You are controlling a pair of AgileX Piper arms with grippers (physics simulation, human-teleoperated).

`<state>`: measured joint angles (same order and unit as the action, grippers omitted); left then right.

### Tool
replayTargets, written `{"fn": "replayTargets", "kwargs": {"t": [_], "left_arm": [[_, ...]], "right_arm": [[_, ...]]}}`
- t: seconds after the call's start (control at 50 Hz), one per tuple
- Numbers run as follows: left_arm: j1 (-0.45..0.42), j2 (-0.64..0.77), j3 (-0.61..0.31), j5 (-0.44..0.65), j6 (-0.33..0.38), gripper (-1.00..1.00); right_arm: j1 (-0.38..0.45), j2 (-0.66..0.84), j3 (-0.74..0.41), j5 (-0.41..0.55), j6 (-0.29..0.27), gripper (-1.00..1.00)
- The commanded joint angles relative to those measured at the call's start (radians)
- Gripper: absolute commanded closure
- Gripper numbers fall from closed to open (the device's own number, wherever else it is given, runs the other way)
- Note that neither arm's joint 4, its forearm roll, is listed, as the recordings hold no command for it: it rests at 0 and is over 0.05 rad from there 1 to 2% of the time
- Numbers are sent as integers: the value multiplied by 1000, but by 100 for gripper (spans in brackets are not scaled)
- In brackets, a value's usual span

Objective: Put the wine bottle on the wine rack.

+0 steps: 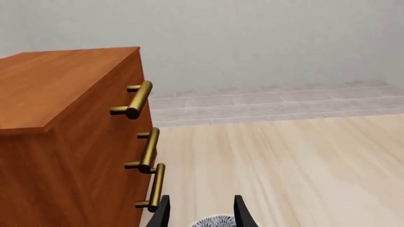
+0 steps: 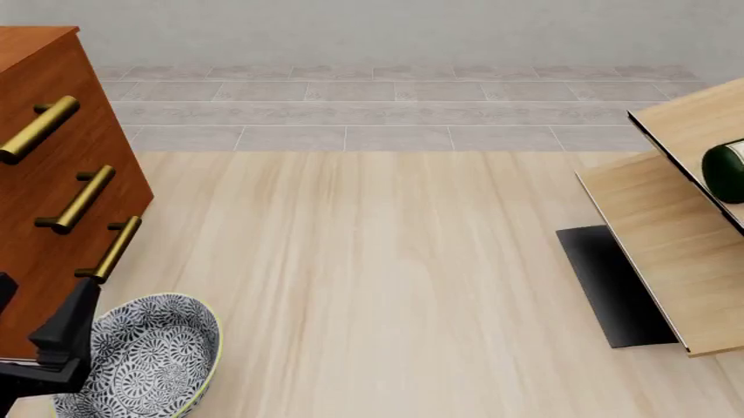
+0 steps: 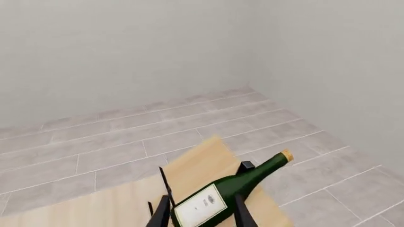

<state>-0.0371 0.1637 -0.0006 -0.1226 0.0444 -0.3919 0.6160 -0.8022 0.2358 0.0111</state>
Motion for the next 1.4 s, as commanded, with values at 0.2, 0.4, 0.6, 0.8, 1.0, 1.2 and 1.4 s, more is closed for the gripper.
{"fn": "replayTargets", "kwargs": {"t": [0.2,0.4,0.6,0.8,1.0,1.2,1.4], "left_arm": [[5,-35,-4,30,4,-100],[7,-67,-37,77,5,-100],[7,-94,-73,125,9,-100],[5,-131,-120,187,14,-100],[-7,-159,-188,258,32,-100],[-6,-163,-206,271,49,-100],[-13,-161,-239,305,55,-100]], "right_arm": [[101,-147,96,32,-29,-100],[144,-209,109,70,-43,-100],[181,-280,124,120,-44,-100],[218,-343,147,160,-57,-100],[251,-410,167,193,-71,-100],[269,-496,190,236,-112,-100],[299,-584,231,264,-118,-100]]}}
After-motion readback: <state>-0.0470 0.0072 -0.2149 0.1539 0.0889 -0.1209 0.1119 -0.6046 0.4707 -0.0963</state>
